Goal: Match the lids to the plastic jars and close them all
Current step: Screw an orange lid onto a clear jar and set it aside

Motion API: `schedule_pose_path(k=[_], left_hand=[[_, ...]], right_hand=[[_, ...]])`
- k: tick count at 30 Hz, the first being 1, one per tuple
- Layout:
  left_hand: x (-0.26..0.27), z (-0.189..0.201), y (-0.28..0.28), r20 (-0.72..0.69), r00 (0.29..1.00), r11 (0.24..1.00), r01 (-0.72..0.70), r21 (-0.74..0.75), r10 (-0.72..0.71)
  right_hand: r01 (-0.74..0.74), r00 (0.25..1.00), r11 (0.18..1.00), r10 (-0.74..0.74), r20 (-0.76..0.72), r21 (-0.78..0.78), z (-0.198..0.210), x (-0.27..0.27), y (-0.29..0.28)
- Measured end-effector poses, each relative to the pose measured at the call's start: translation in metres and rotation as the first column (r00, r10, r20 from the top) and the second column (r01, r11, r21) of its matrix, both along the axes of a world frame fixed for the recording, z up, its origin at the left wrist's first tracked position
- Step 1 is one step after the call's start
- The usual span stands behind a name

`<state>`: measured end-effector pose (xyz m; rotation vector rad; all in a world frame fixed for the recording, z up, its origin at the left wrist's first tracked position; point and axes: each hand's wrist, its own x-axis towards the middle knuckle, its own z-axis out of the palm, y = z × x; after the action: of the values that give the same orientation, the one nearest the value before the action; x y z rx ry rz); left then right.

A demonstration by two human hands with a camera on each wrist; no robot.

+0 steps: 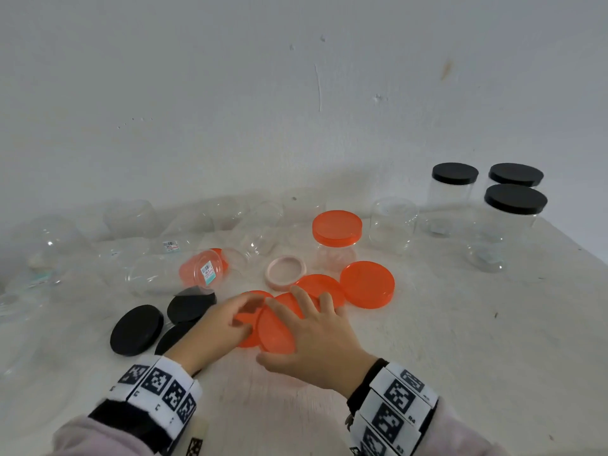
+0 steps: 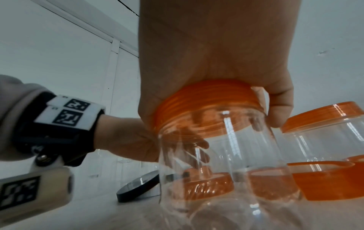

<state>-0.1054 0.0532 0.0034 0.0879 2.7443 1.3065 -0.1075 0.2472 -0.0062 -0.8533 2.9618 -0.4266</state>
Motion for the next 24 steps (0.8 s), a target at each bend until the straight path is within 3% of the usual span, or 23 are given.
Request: schedule_pose_path(k=[3, 6, 11, 19, 24], left_hand=[[-0.019, -0.001, -0.008, -0.085, 0.994, 0.987, -0.076, -0.144, 0.065], [-0.031, -0.008, -0.009, -0.092, 0.995, 0.966, -0.063, -0.249, 0.041], [-0.039, -0.024, 0.001, 0.006, 1.000, 0.902, -0.025, -0.431, 0.031], [-0.037, -0.037, 0.005, 0.061, 0.998, 0.845, 0.023, -0.534, 0.011], [-0.038, -0.040, 0.004, 0.048, 0.999, 0.860, 0.005, -0.511, 0.022]], right_hand=[[-0.011, 1.000, 1.000, 0.011, 0.020, 0.001, 0.000, -0.001, 0.001], [-0.020, 1.000, 1.000, 0.020, 0.014, -0.009, 0.001, 0.001, 0.002], [-0.024, 0.999, 0.999, 0.026, 0.033, -0.045, 0.003, 0.000, 0.006], [-0.052, 0.997, 0.997, 0.055, 0.054, -0.062, 0.003, 0.000, 0.007], [-0.035, 0.994, 0.982, 0.053, 0.096, -0.184, 0.009, -0.001, 0.019]])
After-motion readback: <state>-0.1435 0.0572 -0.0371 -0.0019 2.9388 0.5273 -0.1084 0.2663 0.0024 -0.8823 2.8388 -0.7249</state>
